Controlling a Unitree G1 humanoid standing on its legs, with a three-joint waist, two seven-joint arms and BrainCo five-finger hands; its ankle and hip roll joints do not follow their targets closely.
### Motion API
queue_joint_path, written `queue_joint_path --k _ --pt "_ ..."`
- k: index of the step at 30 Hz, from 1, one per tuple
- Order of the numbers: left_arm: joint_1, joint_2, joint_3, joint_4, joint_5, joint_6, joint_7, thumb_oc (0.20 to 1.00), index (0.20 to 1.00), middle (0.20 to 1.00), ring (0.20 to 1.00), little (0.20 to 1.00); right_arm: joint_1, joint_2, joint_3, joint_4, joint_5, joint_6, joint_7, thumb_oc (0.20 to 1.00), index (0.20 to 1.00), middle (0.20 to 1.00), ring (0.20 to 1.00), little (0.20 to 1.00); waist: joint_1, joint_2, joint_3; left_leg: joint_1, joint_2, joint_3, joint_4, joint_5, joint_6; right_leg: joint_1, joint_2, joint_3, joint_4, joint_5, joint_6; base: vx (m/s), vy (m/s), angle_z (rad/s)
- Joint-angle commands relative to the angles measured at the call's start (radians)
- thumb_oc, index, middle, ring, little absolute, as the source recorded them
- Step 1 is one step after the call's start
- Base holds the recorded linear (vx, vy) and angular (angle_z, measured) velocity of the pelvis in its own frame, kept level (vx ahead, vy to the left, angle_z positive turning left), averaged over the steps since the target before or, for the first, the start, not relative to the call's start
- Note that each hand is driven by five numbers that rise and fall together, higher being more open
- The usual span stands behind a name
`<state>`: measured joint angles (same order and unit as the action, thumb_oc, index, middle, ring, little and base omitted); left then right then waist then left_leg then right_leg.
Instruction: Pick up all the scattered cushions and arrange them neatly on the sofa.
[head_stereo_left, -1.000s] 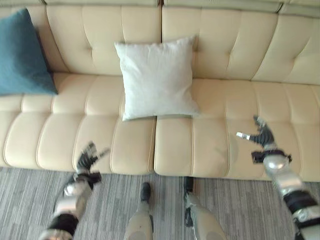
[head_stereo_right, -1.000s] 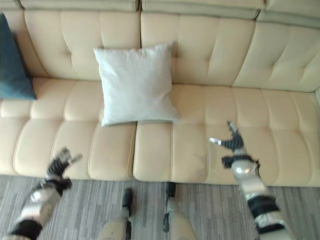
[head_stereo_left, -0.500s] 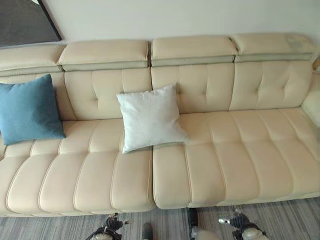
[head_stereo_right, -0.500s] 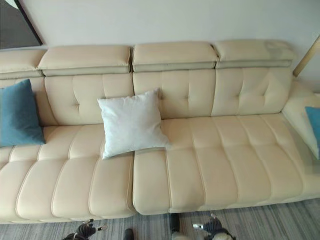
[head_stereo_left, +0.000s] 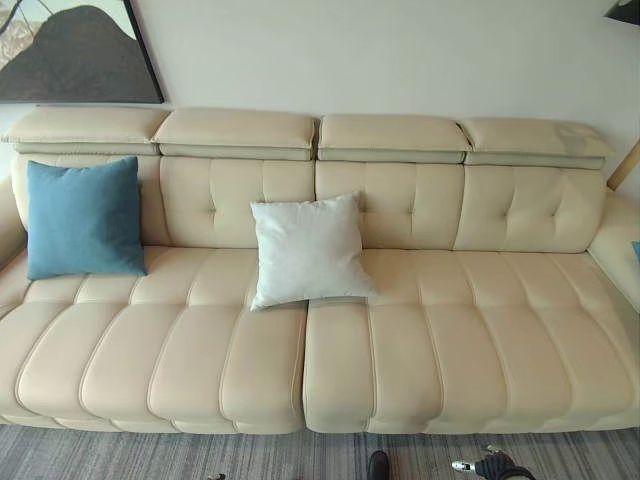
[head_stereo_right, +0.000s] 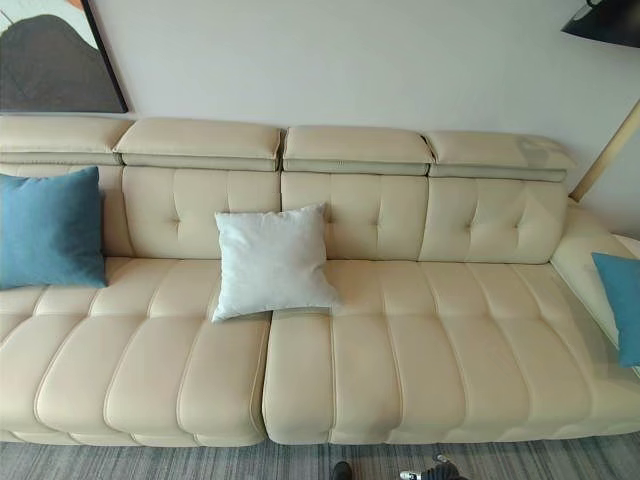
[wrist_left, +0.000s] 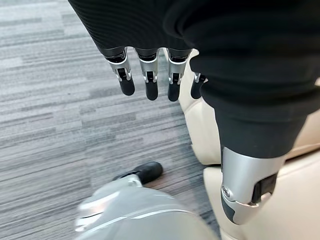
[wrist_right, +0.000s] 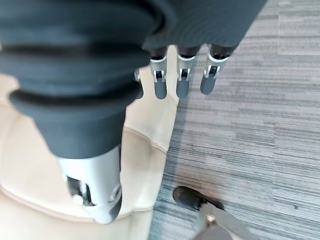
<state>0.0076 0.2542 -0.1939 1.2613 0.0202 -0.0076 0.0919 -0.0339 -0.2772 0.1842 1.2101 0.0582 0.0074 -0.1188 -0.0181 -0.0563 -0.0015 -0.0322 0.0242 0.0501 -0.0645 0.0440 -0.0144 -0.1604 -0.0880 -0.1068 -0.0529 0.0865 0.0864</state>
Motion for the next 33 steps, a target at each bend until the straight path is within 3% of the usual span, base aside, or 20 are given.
queue_joint_path --k 1,5,6,10,12,13,15,17,24,28,30,33 --pt "-0.073 0.018 0.027 -0.003 -0.013 -0.015 0.034 1.0 1.0 1.0 1.0 1.0 -0.074 0.016 0.001 -0.013 0.018 -0.005 -0.02 1.0 1.0 1.0 1.0 1.0 -0.018 0.006 0.129 0.002 -0.004 0.015 -0.023 -0.033 -0.006 0.0 -0.038 0.034 0.138 -0.046 0.067 -0.29 0.05 -0.21" --pt "-0.083 0.028 0.033 -0.005 -0.027 -0.015 0.045 1.0 1.0 1.0 1.0 1.0 -0.085 0.023 0.004 -0.013 0.029 -0.007 -0.029 1.0 1.0 1.0 1.0 1.0 -0.015 0.018 0.151 -0.02 0.007 0.021 -0.023 -0.013 -0.001 -0.025 -0.026 0.029 0.212 -0.08 0.062 -0.16 0.019 -0.3" --pt "-0.088 0.034 0.04 -0.006 -0.046 -0.013 0.051 1.0 1.0 1.0 1.0 1.0 -0.083 0.024 0.0 -0.011 0.044 -0.012 -0.031 1.0 1.0 1.0 1.0 1.0 -0.003 0.03 0.144 -0.045 0.012 0.029 -0.023 0.005 0.001 0.006 -0.016 0.03 0.267 -0.128 0.042 -0.09 -0.012 0.02" --pt "-0.082 0.027 0.038 -0.006 -0.061 -0.014 0.05 1.0 1.0 1.0 1.0 1.0 -0.077 0.028 -0.009 -0.003 0.054 -0.013 -0.033 1.0 1.0 1.0 1.0 1.0 0.013 0.036 0.131 -0.068 0.013 0.038 -0.023 0.019 0.002 0.047 -0.005 0.049 0.307 -0.171 0.035 -0.08 -0.046 0.06" --pt "-0.079 0.018 0.033 -0.006 -0.07 -0.013 0.049 1.0 1.0 1.0 1.0 1.0 -0.079 0.029 -0.011 -0.001 0.053 -0.014 -0.038 1.0 1.0 1.0 1.0 1.0 0.03 0.027 0.118 -0.086 0.008 0.046 -0.02 0.029 -0.001 0.113 0.0 0.062 0.256 -0.189 0.034 -0.13 -0.161 -0.25" --pt "-0.074 0.012 0.031 -0.011 -0.073 -0.015 0.051 1.0 1.0 1.0 1.0 1.0 -0.084 0.028 -0.007 -0.007 0.053 -0.013 -0.045 1.0 1.0 1.0 1.0 1.0 0.044 0.021 0.113 -0.112 0.02 0.058 -0.01 0.051 -0.014 0.151 0.003 0.057 0.165 -0.195 0.027 -0.11 -0.174 -0.18" --pt "-0.074 0.012 0.031 -0.011 -0.073 -0.015 0.051 1.0 1.0 1.0 1.0 1.0 -0.084 0.028 -0.007 -0.007 0.053 -0.013 -0.045 1.0 1.0 1.0 1.0 1.0 0.044 0.021 0.112 -0.112 0.02 0.058 -0.01 0.051 -0.015 0.151 0.003 0.057 0.164 -0.194 0.026 -0.06 -0.125 -0.28" --pt "-0.067 0.003 0.023 -0.015 -0.074 -0.018 0.05 1.0 1.0 1.0 1.0 1.0 -0.089 0.021 0.001 -0.01 0.052 -0.018 -0.053 1.0 1.0 1.0 1.0 1.0 0.042 0.029 0.107 -0.118 0.043 0.061 -0.004 0.077 -0.036 0.184 0.026 0.06 0.07 -0.192 0.007 -0.07 -0.227 -0.28" --pt "-0.045 -0.014 0.0 -0.039 -0.069 -0.024 0.033 1.0 1.0 1.0 1.0 1.0 -0.095 -0.014 0.021 -0.023 0.032 -0.024 -0.059 1.0 1.0 1.0 1.0 1.0 0.03 0.079 0.159 -0.163 0.1 0.045 0.042 0.144 -0.09 0.192 0.064 0.036 0.063 -0.207 -0.031 -0.15 -0.167 -0.03" --pt "-0.053 -0.016 -0.003 -0.036 -0.074 -0.026 0.029 1.0 1.0 1.0 1.0 1.0 -0.101 -0.022 0.02 -0.018 0.033 -0.022 -0.061 1.0 1.0 1.0 1.0 1.0 0.029 0.077 0.172 -0.168 0.091 0.029 0.074 0.117 -0.086 0.177 0.055 0.026 0.068 -0.197 -0.035 -0.14 -0.064 0.1" --pt "-0.045 -0.024 -0.004 -0.023 -0.066 -0.025 0.027 1.0 1.0 1.0 1.0 1.0 -0.105 -0.027 0.017 -0.009 0.034 -0.024 -0.059 1.0 1.0 1.0 1.0 1.0 0.017 0.064 0.156 -0.127 0.059 0.016 0.138 0.02 -0.062 0.162 0.029 0.014 0.038 -0.163 -0.027 -0.14 -0.064 0.2" --pt "-0.044 -0.031 -0.005 -0.016 -0.065 -0.026 0.027 1.0 1.0 1.0 1.0 1.0 -0.112 -0.028 0.013 -0.006 0.038 -0.03 -0.061 1.0 1.0 1.0 1.0 1.0 0.008 0.069 0.138 -0.092 0.041 -0.002 0.139 -0.015 -0.06 0.155 0.031 0.013 0.015 -0.15 -0.022 -0.04 -0.014 0.2"
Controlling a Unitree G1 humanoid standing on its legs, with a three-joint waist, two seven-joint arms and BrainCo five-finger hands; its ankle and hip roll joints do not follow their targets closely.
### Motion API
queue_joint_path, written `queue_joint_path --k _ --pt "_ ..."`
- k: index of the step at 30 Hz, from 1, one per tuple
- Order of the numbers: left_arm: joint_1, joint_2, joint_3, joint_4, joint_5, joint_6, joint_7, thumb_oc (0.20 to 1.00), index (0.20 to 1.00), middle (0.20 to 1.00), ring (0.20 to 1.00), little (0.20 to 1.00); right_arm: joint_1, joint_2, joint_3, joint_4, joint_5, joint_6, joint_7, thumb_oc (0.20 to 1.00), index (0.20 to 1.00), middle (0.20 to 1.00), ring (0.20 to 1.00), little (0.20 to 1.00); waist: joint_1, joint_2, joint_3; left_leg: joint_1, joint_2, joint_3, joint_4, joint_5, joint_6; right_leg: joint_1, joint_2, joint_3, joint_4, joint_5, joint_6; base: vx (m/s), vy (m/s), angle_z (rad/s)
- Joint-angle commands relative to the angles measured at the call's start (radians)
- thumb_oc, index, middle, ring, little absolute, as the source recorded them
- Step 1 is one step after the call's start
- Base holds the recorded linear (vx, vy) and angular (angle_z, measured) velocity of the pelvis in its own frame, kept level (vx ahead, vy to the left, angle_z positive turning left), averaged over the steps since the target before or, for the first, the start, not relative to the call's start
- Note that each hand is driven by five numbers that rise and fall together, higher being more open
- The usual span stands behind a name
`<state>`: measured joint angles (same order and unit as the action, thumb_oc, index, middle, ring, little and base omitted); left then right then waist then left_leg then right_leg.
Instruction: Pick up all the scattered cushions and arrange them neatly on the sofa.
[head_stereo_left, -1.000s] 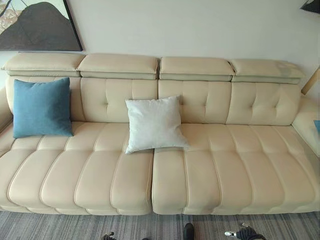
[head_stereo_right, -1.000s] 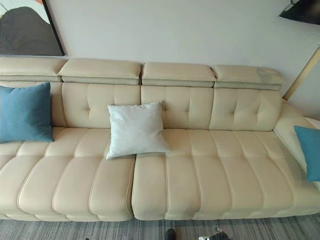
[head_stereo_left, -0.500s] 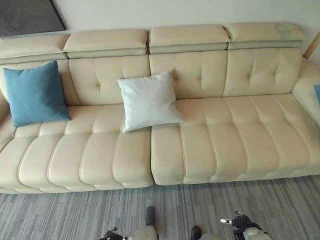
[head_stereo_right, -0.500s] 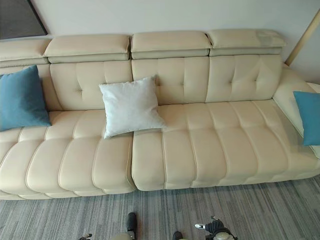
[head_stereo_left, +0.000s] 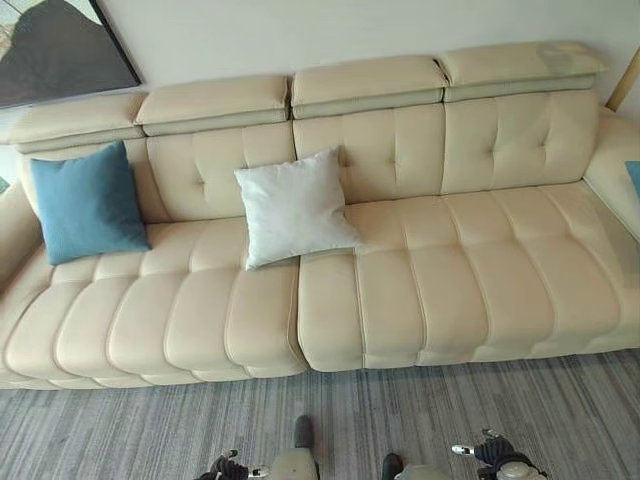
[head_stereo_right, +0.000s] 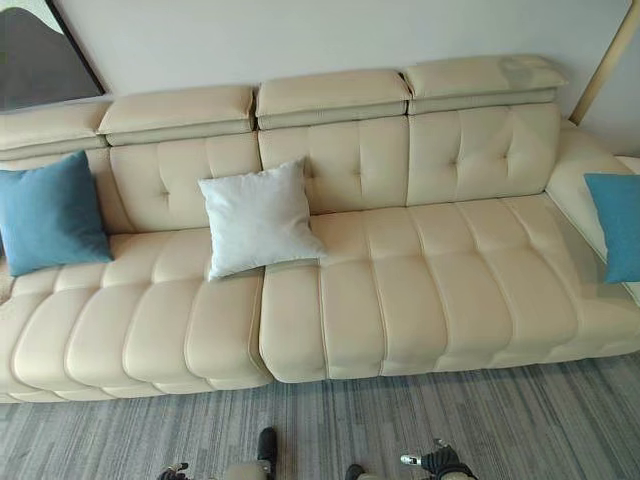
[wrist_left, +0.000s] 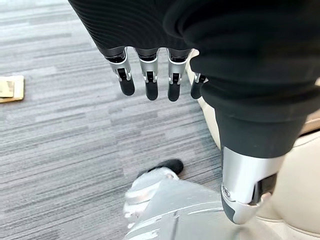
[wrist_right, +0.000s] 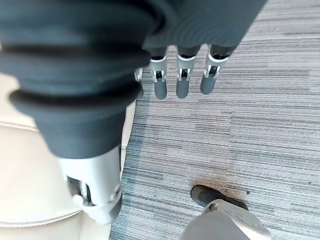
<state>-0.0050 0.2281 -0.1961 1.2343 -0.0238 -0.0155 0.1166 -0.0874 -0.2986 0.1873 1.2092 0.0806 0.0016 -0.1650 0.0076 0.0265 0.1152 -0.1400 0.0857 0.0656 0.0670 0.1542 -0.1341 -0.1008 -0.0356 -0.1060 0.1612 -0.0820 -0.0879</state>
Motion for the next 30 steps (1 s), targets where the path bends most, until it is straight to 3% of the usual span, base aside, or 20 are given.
queue_joint_path --k 1,9,21,28,29,30 --pt "-0.028 -0.009 -0.002 0.015 -0.022 -0.016 0.001 1.0 1.0 1.0 1.0 1.0 -0.059 -0.006 0.004 -0.004 0.019 -0.026 -0.018 1.0 1.0 1.0 1.0 1.0 -0.025 -0.005 0.012 0.037 -0.023 -0.024 -0.01 -0.128 0.06 0.09 -0.015 0.011 -0.201 0.019 0.154 0.01 0.017 0.14" --pt "-0.017 -0.02 -0.029 0.012 0.01 -0.006 0.007 1.0 1.0 1.0 1.0 1.0 -0.044 0.003 0.018 0.007 -0.002 -0.021 -0.024 1.0 1.0 1.0 1.0 1.0 -0.044 0.021 -0.011 0.103 -0.018 -0.019 -0.126 -0.1 0.058 0.102 -0.007 -0.001 -0.215 0.028 0.158 0.01 0.055 0.05" --pt "-0.042 -0.023 -0.041 0.034 0.038 0.011 0.013 1.0 1.0 1.0 1.0 1.0 -0.022 0.04 0.006 0.008 0.021 -0.011 -0.025 1.0 1.0 1.0 1.0 1.0 -0.067 -0.008 -0.01 0.132 -0.042 0.001 -0.132 -0.144 0.087 0.093 -0.033 0.046 -0.192 0.046 0.186 0.0 0.073 -0.09" --pt "-0.099 -0.01 -0.069 0.012 0.036 0.002 -0.002 1.0 1.0 1.0 1.0 1.0 -0.015 0.049 -0.024 0.0 0.084 0.001 -0.003 1.0 1.0 1.0 1.0 1.0 -0.11 -0.02 0.015 0.111 -0.068 0.085 -0.118 -0.172 0.121 -0.019 -0.061 0.109 -0.079 0.047 0.216 -0.05 0.111 -0.44" --pt "-0.114 -0.008 -0.074 0.001 0.031 -0.003 -0.007 1.0 1.0 1.0 1.0 1.0 -0.01 0.056 -0.036 0.0 0.09 0.001 -0.002 1.0 1.0 1.0 1.0 1.0 -0.12 -0.02 0.026 0.117 -0.072 0.13 -0.12 -0.185 0.131 -0.051 -0.078 0.093 -0.026 0.049 0.226 -0.05 0.122 -0.63" --pt "-0.114 -0.008 -0.074 0.001 0.031 -0.003 -0.007 1.0 1.0 1.0 1.0 1.0 -0.01 0.056 -0.036 0.0 0.09 0.001 -0.002 1.0 1.0 1.0 1.0 1.0 -0.119 -0.021 0.026 0.117 -0.072 0.132 -0.12 -0.185 0.131 -0.053 -0.078 0.095 -0.024 0.048 0.226 -0.03 0.096 -0.72"
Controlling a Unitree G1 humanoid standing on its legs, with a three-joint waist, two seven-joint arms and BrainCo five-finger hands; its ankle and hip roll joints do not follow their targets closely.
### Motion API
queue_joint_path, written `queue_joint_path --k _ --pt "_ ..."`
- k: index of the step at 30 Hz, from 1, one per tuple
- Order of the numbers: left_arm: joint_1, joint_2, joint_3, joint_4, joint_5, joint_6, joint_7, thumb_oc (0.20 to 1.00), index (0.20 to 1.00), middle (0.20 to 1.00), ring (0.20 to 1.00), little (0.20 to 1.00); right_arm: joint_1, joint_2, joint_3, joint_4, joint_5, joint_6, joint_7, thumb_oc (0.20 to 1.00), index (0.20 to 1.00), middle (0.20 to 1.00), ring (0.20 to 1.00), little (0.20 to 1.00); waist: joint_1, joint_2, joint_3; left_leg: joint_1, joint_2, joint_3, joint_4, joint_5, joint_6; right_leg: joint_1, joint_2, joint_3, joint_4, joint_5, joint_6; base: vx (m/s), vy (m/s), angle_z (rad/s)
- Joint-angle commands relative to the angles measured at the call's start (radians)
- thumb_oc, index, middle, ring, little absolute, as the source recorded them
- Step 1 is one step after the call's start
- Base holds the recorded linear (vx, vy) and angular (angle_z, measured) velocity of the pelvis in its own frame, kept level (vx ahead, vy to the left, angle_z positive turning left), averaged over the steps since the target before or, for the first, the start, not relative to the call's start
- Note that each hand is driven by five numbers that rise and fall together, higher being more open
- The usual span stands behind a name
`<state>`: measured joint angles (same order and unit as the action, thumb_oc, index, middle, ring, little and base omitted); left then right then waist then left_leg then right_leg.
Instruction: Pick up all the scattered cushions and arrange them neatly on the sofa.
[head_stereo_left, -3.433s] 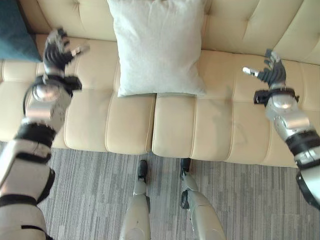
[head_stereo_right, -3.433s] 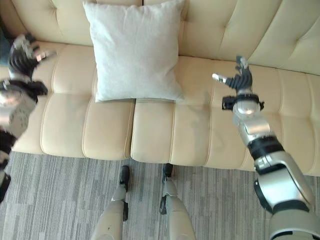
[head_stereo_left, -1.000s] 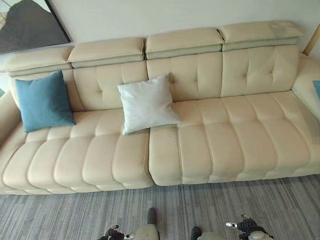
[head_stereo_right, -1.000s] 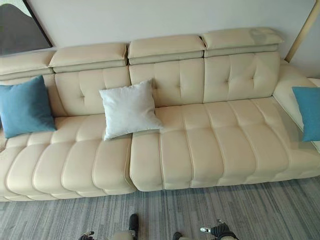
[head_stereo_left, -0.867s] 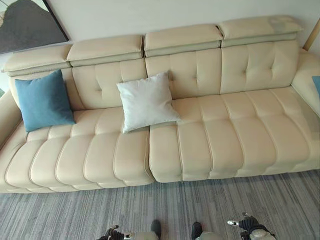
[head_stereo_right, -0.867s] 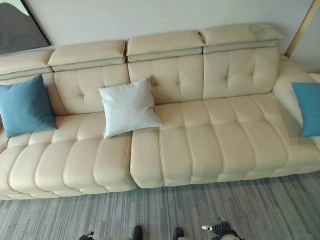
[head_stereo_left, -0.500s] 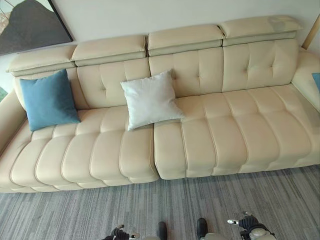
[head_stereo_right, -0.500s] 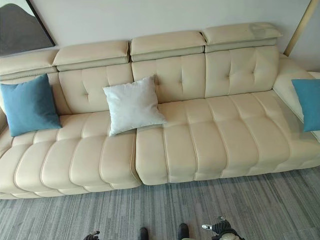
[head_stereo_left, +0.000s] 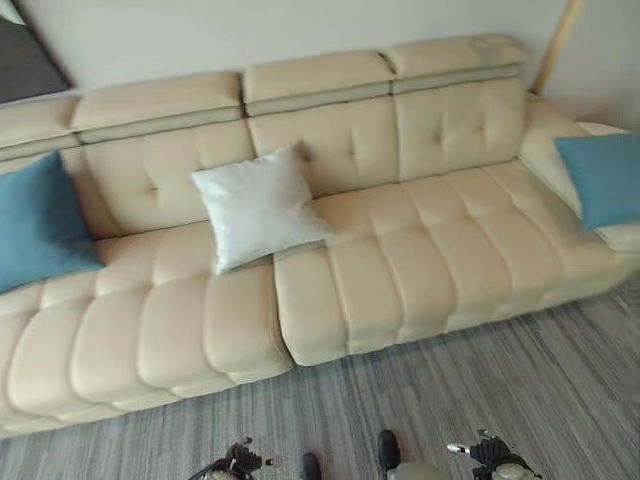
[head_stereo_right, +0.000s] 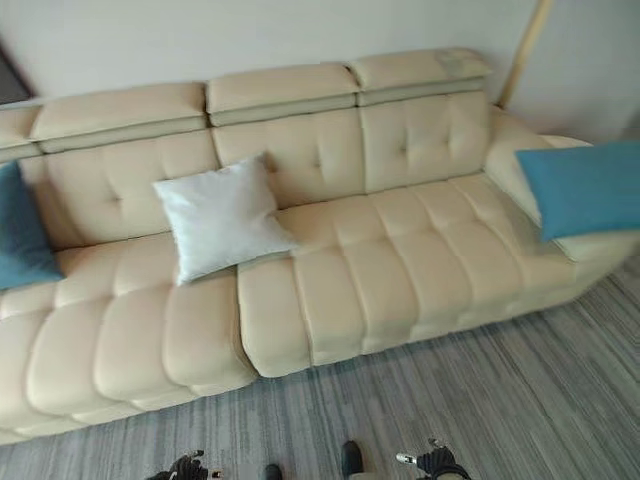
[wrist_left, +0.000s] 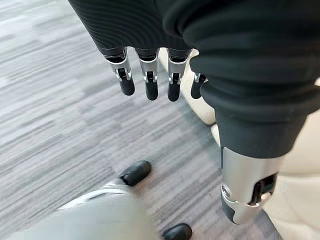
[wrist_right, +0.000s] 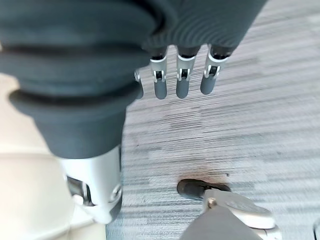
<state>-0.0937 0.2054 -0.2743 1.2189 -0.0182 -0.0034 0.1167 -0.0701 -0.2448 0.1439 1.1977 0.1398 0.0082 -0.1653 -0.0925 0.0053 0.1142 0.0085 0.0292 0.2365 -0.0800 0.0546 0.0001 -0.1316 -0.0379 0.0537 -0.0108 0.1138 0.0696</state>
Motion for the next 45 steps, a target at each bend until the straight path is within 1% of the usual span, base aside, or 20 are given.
queue_joint_path --k 1,2,3,5,9,13,18,20,21,24,25,26,27,29,30,33,35,40,41,45 --pt "-0.031 0.017 0.003 0.014 0.025 -0.016 -0.009 1.0 1.0 1.0 1.0 1.0 -0.027 0.005 0.005 0.013 0.03 -0.005 -0.002 1.0 1.0 1.0 1.0 1.0 -0.02 -0.001 0.031 -0.026 -0.013 -0.017 0.028 -0.09 -0.003 -0.036 -0.088 -0.087 0.167 -0.142 0.074 0.0 0.04 -1.0" --pt "-0.041 0.021 0.006 0.003 0.015 -0.019 -0.009 1.0 1.0 1.0 1.0 1.0 -0.02 0.008 -0.011 0.013 0.03 -0.006 -0.005 1.0 1.0 1.0 1.0 1.0 -0.014 0.001 0.04 -0.005 0.001 0.047 0.034 -0.107 -0.009 -0.047 -0.15 -0.226 0.199 -0.136 0.068 0.0 0.039 -1.37" --pt "-0.041 0.021 0.006 0.003 0.015 -0.019 -0.009 1.0 1.0 1.0 1.0 1.0 -0.02 0.009 -0.011 0.013 0.03 -0.006 -0.005 1.0 1.0 1.0 1.0 1.0 -0.014 0.001 0.038 -0.009 0.001 0.047 0.035 -0.105 -0.009 -0.049 -0.15 -0.226 0.196 -0.132 0.068 0.02 -0.001 -1.64" --pt "-0.042 0.028 0.007 0.002 0.013 -0.016 -0.012 1.0 1.0 1.0 1.0 1.0 -0.013 0.004 -0.022 0.015 0.03 -0.007 -0.009 1.0 1.0 1.0 1.0 1.0 -0.014 0.003 0.028 0.018 0.017 0.092 0.031 -0.123 -0.022 -0.034 -0.195 -0.339 0.2 -0.145 0.069 0.07 -0.034 -1.41" --pt "-0.038 0.037 0.021 0.017 0.027 -0.011 -0.02 1.0 1.0 1.0 1.0 1.0 -0.014 -0.011 -0.036 0.014 0.02 -0.001 -0.021 1.0 1.0 1.0 1.0 1.0 -0.011 -0.008 0.014 0.053 0.049 0.208 0.035 -0.134 -0.044 -0.045 -0.242 -0.524 0.113 -0.062 0.089 0.11 -0.124 -1.12" --pt "-0.044 0.04 0.017 0.033 0.047 -0.01 -0.023 1.0 1.0 1.0 1.0 1.0 0.001 -0.021 -0.044 0.018 0.026 -0.002 -0.022 1.0 1.0 1.0 1.0 1.0 -0.023 -0.015 0.005 0.069 0.059 0.237 0.034 -0.134 -0.061 -0.026 -0.241 -0.563 0.037 -0.036 0.097 0.1 -0.185 -0.71" --pt "-0.04 0.027 0.007 0.041 0.06 -0.013 -0.029 1.0 1.0 1.0 1.0 1.0 0.017 -0.035 -0.054 0.03 0.041 -0.012 -0.024 1.0 1.0 1.0 1.0 1.0 -0.042 -0.007 -0.014 0.083 0.106 0.259 0.095 -0.143 -0.097 0.009 -0.204 -0.527 0.014 -0.053 0.082 0.15 -0.213 -0.24" --pt "-0.032 0.013 -0.004 0.04 0.062 -0.014 -0.032 1.0 1.0 1.0 1.0 1.0 0.016 -0.041 -0.055 0.039 0.054 -0.017 -0.024 1.0 1.0 1.0 1.0 1.0 -0.064 0.005 -0.019 0.067 0.201 0.291 0.274 -0.148 -0.134 0.048 -0.163 -0.504 0.015 -0.111 0.038 0.2 -0.339 -0.22" --pt "-0.032 0.013 -0.004 0.04 0.062 -0.014 -0.031 1.0 1.0 1.0 1.0 1.0 0.017 -0.041 -0.054 0.039 0.055 -0.017 -0.024 1.0 1.0 1.0 1.0 1.0 -0.063 0.007 -0.018 0.065 0.208 0.291 0.282 -0.151 -0.138 0.049 -0.159 -0.504 0.014 -0.113 0.035 0.19 -0.303 -0.19" --pt "-0.024 0.004 -0.008 0.022 0.046 -0.015 -0.025 1.0 1.0 1.0 1.0 1.0 0.011 -0.049 -0.037 0.03 0.046 -0.02 -0.027 1.0 1.0 1.0 1.0 1.0 -0.052 0.017 -0.007 0.026 0.269 0.224 0.484 -0.066 -0.153 0.091 -0.098 -0.455 0.004 -0.16 -0.014 0.23 -0.259 -0.45" --pt "-0.015 -0.001 -0.012 0.013 0.034 -0.019 -0.023 1.0 1.0 1.0 1.0 1.0 0.006 -0.055 -0.027 0.024 0.037 -0.021 -0.023 1.0 1.0 1.0 1.0 1.0 -0.038 0.016 0.001 -0.005 0.256 0.121 0.578 -0.032 -0.142 0.112 -0.073 -0.409 0.014 -0.188 -0.039 0.23 -0.223 -0.87" --pt "-0.015 -0.001 -0.012 0.012 0.034 -0.019 -0.022 1.0 1.0 1.0 1.0 1.0 0.006 -0.056 -0.027 0.024 0.037 -0.021 -0.023 1.0 1.0 1.0 1.0 1.0 -0.039 0.017 0.001 -0.008 0.258 0.118 0.583 -0.033 -0.144 0.112 -0.071 -0.411 0.015 -0.19 -0.041 0.21 -0.196 -0.91" --pt "-0.009 -0.003 -0.017 0.003 0.017 -0.027 -0.02 1.0 1.0 1.0 1.0 1.0 -0.001 -0.06 -0.009 0.021 0.031 -0.02 -0.017 1.0 1.0 1.0 1.0 1.0 -0.013 -0.002 0.014 -0.084 0.179 0.027 0.616 -0.046 -0.091 0.115 -0.077 -0.36 0.031 -0.195 -0.056 0.12 -0.079 -0.81" --pt "-0.006 -0.006 -0.016 0.002 0.011 -0.029 -0.02 1.0 1.0 1.0 1.0 1.0 -0.004 -0.062 -0.004 0.021 0.027 -0.02 -0.016 1.0 1.0 1.0 1.0 1.0 -0.002 -0.001 0.017 -0.109 0.153 -0.006 0.615 -0.058 -0.082 0.122 -0.07 -0.339 0.034 -0.203 -0.054 0.17 -0.054 -0.8" --pt "-0.001 -0.008 -0.007 0.002 -0.008 -0.03 -0.017 1.0 1.0 1.0 1.0 1.0 -0.015 -0.061 0.009 0.024 0.022 -0.022 -0.016 1.0 1.0 1.0 1.0 1.0 0.037 -0.007 0.027 -0.166 0.087 -0.085 0.579 -0.093 -0.062 0.142 -0.064 -0.286 0.036 -0.213 -0.048 0.23 -0.028 -0.9" --pt "0.001 -0.009 -0.002 0.005 -0.022 -0.035 -0.016 1.0 1.0 1.0 1.0 1.0 -0.024 -0.062 0.023 0.026 0.018 -0.026 -0.017 1.0 1.0 1.0 1.0 1.0 0.074 -0.006 0.038 -0.221 0.013 -0.165 0.474 -0.117 -0.049 0.159 -0.051 -0.243 0.029 -0.224 -0.037 0.23 -0.016 -0.65" --pt "0.009 -0.015 0.0 0.023 -0.025 -0.036 -0.014 1.0 1.0 1.0 1.0 1.0 -0.036 -0.065 0.041 0.03 0.005 -0.03 -0.02 1.0 1.0 1.0 1.0 1.0 0.112 0.026 0.044 -0.256 -0.051 -0.269 0.262 -0.022 -0.062 0.185 -0.002 -0.185 0.014 -0.237 -0.03 0.31 0.002 -0.98" --pt "0.017 -0.009 0.003 0.037 -0.027 -0.039 -0.01 1.0 1.0 1.0 1.0 1.0 -0.046 -0.072 0.06 0.028 -0.007 -0.033 -0.028 1.0 1.0 1.0 1.0 1.0 0.15 0.047 0.069 -0.338 -0.068 -0.278 0.107 0.077 -0.078 0.25 0.035 -0.124 0.014 -0.284 -0.04 0.32 0.006 -0.85" --pt "0.028 -0.003 0.018 0.041 -0.03 -0.038 -0.008 1.0 1.0 1.0 1.0 1.0 -0.043 -0.072 0.065 0.027 -0.016 -0.028 -0.029 1.0 1.0 1.0 1.0 1.0 0.171 0.057 0.072 -0.353 -0.068 -0.269 0.065 0.111 -0.086 0.285 0.06 -0.074 0.018 -0.31 -0.051 0.28 0.03 -0.64" --pt "0.05 0.002 0.022 0.058 0.009 -0.029 -0.005 1.0 1.0 1.0 1.0 1.0 -0.043 -0.061 0.072 0.032 -0.046 -0.02 -0.016 1.0 1.0 1.0 1.0 1.0 0.181 0.057 0.026 -0.297 -0.067 -0.27 0.044 0.156 -0.062 0.345 0.051 -0.041 0.019 -0.352 -0.036 0.48 0.156 -0.72"
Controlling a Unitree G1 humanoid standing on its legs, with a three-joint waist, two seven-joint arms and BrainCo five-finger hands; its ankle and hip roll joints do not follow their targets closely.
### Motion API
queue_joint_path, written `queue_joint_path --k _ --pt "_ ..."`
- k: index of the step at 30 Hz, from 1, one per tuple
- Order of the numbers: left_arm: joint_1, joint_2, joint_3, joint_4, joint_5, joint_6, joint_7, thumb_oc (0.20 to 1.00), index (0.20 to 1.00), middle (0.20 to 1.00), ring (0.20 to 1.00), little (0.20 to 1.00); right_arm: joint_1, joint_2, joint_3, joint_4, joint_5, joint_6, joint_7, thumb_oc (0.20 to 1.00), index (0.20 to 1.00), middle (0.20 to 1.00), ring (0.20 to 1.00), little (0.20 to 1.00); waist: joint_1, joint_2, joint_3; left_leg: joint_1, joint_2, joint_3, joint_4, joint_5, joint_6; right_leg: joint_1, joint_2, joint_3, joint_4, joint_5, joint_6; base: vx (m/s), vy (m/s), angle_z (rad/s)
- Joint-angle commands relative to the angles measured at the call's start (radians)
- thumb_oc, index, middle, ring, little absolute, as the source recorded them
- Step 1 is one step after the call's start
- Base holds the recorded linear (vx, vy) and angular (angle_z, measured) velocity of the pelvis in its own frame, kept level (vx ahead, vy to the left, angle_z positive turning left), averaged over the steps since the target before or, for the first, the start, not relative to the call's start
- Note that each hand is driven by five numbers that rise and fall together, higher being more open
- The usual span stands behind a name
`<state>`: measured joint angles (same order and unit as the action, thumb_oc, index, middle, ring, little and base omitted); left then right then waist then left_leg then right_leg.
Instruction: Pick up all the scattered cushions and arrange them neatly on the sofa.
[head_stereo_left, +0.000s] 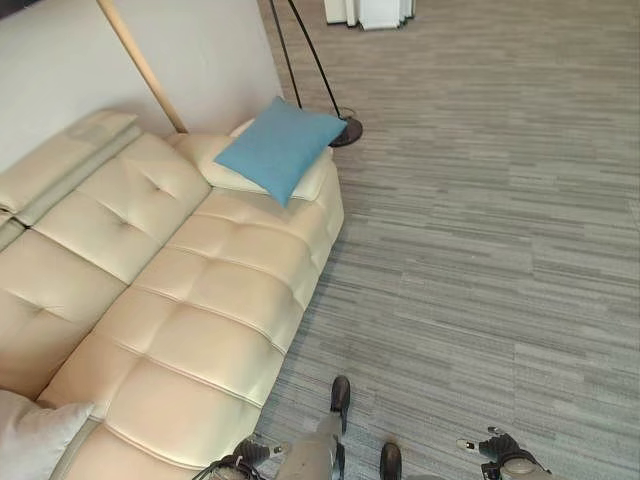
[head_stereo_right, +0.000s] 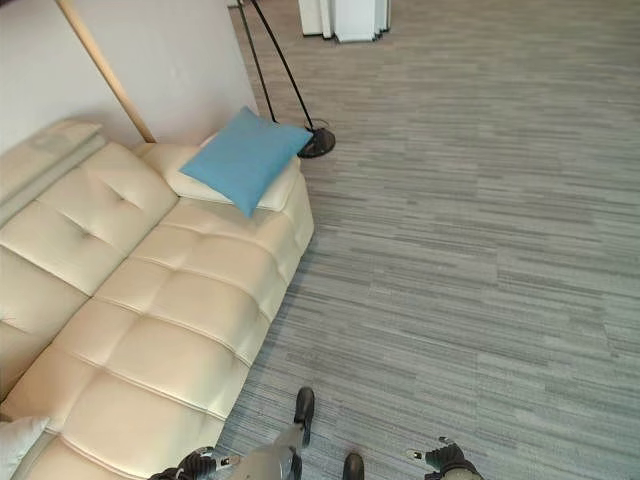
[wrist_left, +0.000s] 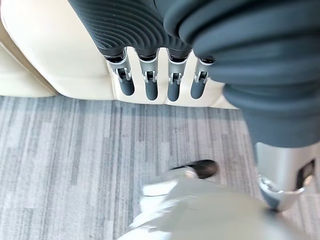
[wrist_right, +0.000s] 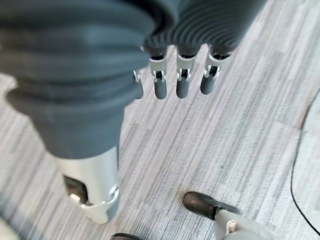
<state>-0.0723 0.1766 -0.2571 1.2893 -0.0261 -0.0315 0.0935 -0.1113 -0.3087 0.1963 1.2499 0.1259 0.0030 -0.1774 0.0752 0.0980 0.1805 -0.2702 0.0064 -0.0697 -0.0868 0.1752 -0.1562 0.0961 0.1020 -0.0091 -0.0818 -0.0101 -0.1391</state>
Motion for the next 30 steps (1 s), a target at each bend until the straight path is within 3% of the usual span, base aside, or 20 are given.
queue_joint_path --k 1,4,5,6,7,8,9,10,11,12,13,14,16,17,18,23,26,28,29,30 --pt "0.032 0.036 0.002 -0.005 0.032 0.002 0.014 1.0 1.0 1.0 1.0 1.0 -0.001 0.012 0.018 -0.022 -0.026 -0.018 0.0 1.0 1.0 1.0 1.0 1.0 0.014 -0.055 -0.065 -0.008 -0.052 0.054 0.074 0.014 0.11 0.129 -0.115 0.021 0.116 -0.237 0.189 0.51 0.172 -0.64" --pt "0.03 0.046 0.003 -0.008 0.04 0.003 0.01 1.0 1.0 1.0 1.0 1.0 0.006 0.021 0.017 -0.025 -0.034 -0.018 0.015 1.0 1.0 1.0 1.0 1.0 0.018 -0.085 -0.092 0.015 -0.071 0.078 0.1 -0.036 0.144 0.105 -0.147 0.015 0.223 -0.23 0.221 0.39 0.128 -0.29" --pt "0.023 0.049 0.001 -0.012 0.042 0.004 0.011 1.0 1.0 1.0 1.0 1.0 0.006 0.022 0.014 -0.023 -0.034 -0.014 0.021 1.0 1.0 1.0 1.0 1.0 0.015 -0.091 -0.092 0.033 -0.077 0.084 0.103 -0.062 0.164 0.07 -0.157 0.008 0.311 -0.195 0.244 0.31 0.13 -0.25" --pt "0.009 0.059 -0.006 -0.027 0.045 0.005 0.018 1.0 1.0 1.0 1.0 1.0 -0.002 0.021 0.008 -0.026 -0.026 -0.011 0.023 1.0 1.0 1.0 1.0 1.0 0.005 -0.097 -0.077 0.063 -0.084 0.096 0.11 -0.097 0.189 -0.031 -0.178 -0.002 0.522 -0.088 0.298 0.21 0.098 -0.24" --pt "0.008 0.058 -0.006 -0.027 0.045 0.005 0.018 1.0 1.0 1.0 1.0 1.0 -0.002 0.021 0.008 -0.026 -0.026 -0.011 0.023 1.0 1.0 1.0 1.0 1.0 0.007 -0.093 -0.079 0.06 -0.08 0.096 0.111 -0.096 0.188 -0.034 -0.175 -0.001 0.52 -0.084 0.297 0.23 0.122 -0.1" --pt "-0.008 0.067 -0.031 -0.044 0.065 0.005 0.02 1.0 1.0 1.0 1.0 1.0 -0.004 0.015 0.0 -0.033 -0.016 -0.013 0.025 1.0 1.0 1.0 1.0 1.0 -0.015 -0.081 -0.061 0.102 -0.078 0.093 0.113 -0.124 0.209 -0.097 -0.182 -0.014 0.666 0.022 0.324 0.12 0.062 0.1" --pt "-0.008 0.067 -0.031 -0.044 0.065 0.006 0.02 1.0 1.0 1.0 1.0 1.0 -0.004 0.015 -0.001 -0.033 -0.016 -0.013 0.025 1.0 1.0 1.0 1.0 1.0 -0.014 -0.082 -0.06 0.103 -0.08 0.094 0.114 -0.124 0.21 -0.098 -0.184 -0.013 0.67 0.02 0.324 0.35 0.175 0.25" --pt "-0.033 0.083 -0.078 -0.076 0.098 -0.001 0.019 1.0 1.0 1.0 1.0 1.0 -0.002 0.004 -0.008 -0.058 -0.011 -0.025 0.016 1.0 1.0 1.0 1.0 1.0 -0.045 -0.036 -0.03 0.175 -0.048 0.097 0.09 -0.155 0.22 -0.228 -0.223 -0.09 0.811 0.036 0.305 0.23 0.11 0.23" --pt "-0.032 0.083 -0.078 -0.076 0.098 -0.001 0.019 1.0 1.0 1.0 1.0 1.0 -0.002 0.004 -0.008 -0.058 -0.011 -0.025 0.016 1.0 1.0 1.0 1.0 1.0 -0.047 -0.04 -0.028 0.177 -0.052 0.097 0.09 -0.155 0.22 -0.228 -0.228 -0.091 0.817 0.031 0.306 0.34 0.114 0.13" --pt "-0.044 0.088 -0.086 -0.086 0.1 -0.005 0.02 1.0 1.0 1.0 1.0 1.0 0.0 0.003 -0.008 -0.067 -0.01 -0.031 0.012 1.0 1.0 1.0 1.0 1.0 -0.056 -0.034 -0.014 0.205 -0.048 0.095 0.08 -0.172 0.217 -0.268 -0.259 -0.131 0.793 -0.013 0.284 0.28 -0.05 0.09" --pt "-0.052 0.089 -0.087 -0.097 0.091 -0.007 0.022 1.0 1.0 1.0 1.0 1.0 -0.004 -0.001 -0.01 -0.073 -0.01 -0.033 0.008 1.0 1.0 1.0 1.0 1.0 -0.067 -0.026 -0.005 0.224 -0.037 0.096 0.086 -0.197 0.208 -0.299 -0.271 -0.182 0.651 -0.065 0.257 0.37 -0.102 -0.1" --pt "-0.058 0.087 -0.083 -0.097 0.082 -0.01 0.022 1.0 1.0 1.0 1.0 1.0 -0.008 -0.002 -0.014 -0.075 -0.01 -0.034 0.003 1.0 1.0 1.0 1.0 1.0 -0.075 -0.029 0.006 0.241 -0.038 0.092 0.088 -0.213 0.201 -0.325 -0.275 -0.195 0.574 -0.069 0.255 0.36 -0.168 -0.23" --pt "-0.06 0.086 -0.078 -0.096 0.076 -0.012 0.025 1.0 1.0 1.0 1.0 1.0 -0.011 -0.003 -0.014 -0.074 -0.009 -0.032 0.0 1.0 1.0 1.0 1.0 1.0 -0.083 -0.035 0.015 0.261 -0.039 0.088 0.087 -0.228 0.193 -0.334 -0.276 -0.197 0.478 -0.051 0.259 0.27 -0.171 -0.27" --pt "-0.068 0.084 -0.064 -0.088 0.064 -0.017 0.031 1.0 1.0 1.0 1.0 1.0 -0.011 -0.001 -0.019 -0.072 -0.005 -0.027 -0.006 1.0 1.0 1.0 1.0 1.0 -0.103 -0.054 0.026 0.3 -0.048 0.073 0.081 -0.257 0.175 -0.379 -0.283 -0.173 0.27 0.02 0.281 0.4 -0.241 -0.19" --pt "-0.072 0.084 -0.054 -0.08 0.062 -0.019 0.033 1.0 1.0 1.0 1.0 1.0 -0.012 -0.003 -0.025 -0.068 -0.007 -0.022 -0.009 1.0 1.0 1.0 1.0 1.0 -0.112 -0.058 0.029 0.328 -0.045 0.063 0.074 -0.272 0.165 -0.392 -0.285 -0.167 0.177 0.056 0.296 0.4 -0.24 -0.15" --pt "-0.065 0.074 -0.038 -0.047 0.074 -0.026 0.031 1.0 1.0 1.0 1.0 1.0 0.008 -0.005 -0.033 -0.053 -0.022 -0.017 -0.008 1.0 1.0 1.0 1.0 1.0 -0.132 -0.064 0.016 0.399 -0.025 0.051 0.065 -0.328 0.137 -0.391 -0.279 -0.161 0.076 0.116 0.316 0.36 -0.188 0.26" --pt "-0.048 0.062 -0.033 -0.027 0.077 -0.022 0.027 1.0 1.0 1.0 1.0 1.0 0.022 -0.011 -0.037 -0.033 -0.021 -0.023 -0.002 1.0 1.0 1.0 1.0 1.0 -0.142 -0.065 -0.017 0.429 0.007 0.042 0.099 -0.359 0.119 -0.371 -0.272 -0.167 0.118 0.124 0.293 0.41 -0.254 0.27" --pt "-0.04 0.054 -0.033 -0.025 0.07 -0.02 0.025 1.0 1.0 1.0 1.0 1.0 0.024 -0.015 -0.033 -0.022 -0.016 -0.027 -0.002 1.0 1.0 1.0 1.0 1.0 -0.144 -0.055 -0.027 0.408 0.035 0.038 0.176 -0.334 0.097 -0.348 -0.254 -0.177 0.137 0.101 0.272 0.35 -0.281 0.36" --pt "-0.031 0.048 -0.036 -0.021 0.069 -0.015 0.021 1.0 1.0 1.0 1.0 1.0 0.021 -0.017 -0.025 -0.021 -0.013 -0.032 0.0 1.0 1.0 1.0 1.0 1.0 -0.139 -0.048 -0.035 0.384 0.049 0.032 0.268 -0.267 0.08 -0.31 -0.228 -0.181 0.145 0.066 0.244 0.29 -0.242 0.2" --pt "-0.031 0.047 -0.036 -0.021 0.069 -0.015 0.021 1.0 1.0 1.0 1.0 1.0 0.022 -0.018 -0.025 -0.021 -0.013 -0.033 0.0 1.0 1.0 1.0 1.0 1.0 -0.14 -0.047 -0.035 0.383 0.05 0.031 0.271 -0.269 0.08 -0.309 -0.228 -0.182 0.145 0.065 0.243 0.28 -0.226 0.02"
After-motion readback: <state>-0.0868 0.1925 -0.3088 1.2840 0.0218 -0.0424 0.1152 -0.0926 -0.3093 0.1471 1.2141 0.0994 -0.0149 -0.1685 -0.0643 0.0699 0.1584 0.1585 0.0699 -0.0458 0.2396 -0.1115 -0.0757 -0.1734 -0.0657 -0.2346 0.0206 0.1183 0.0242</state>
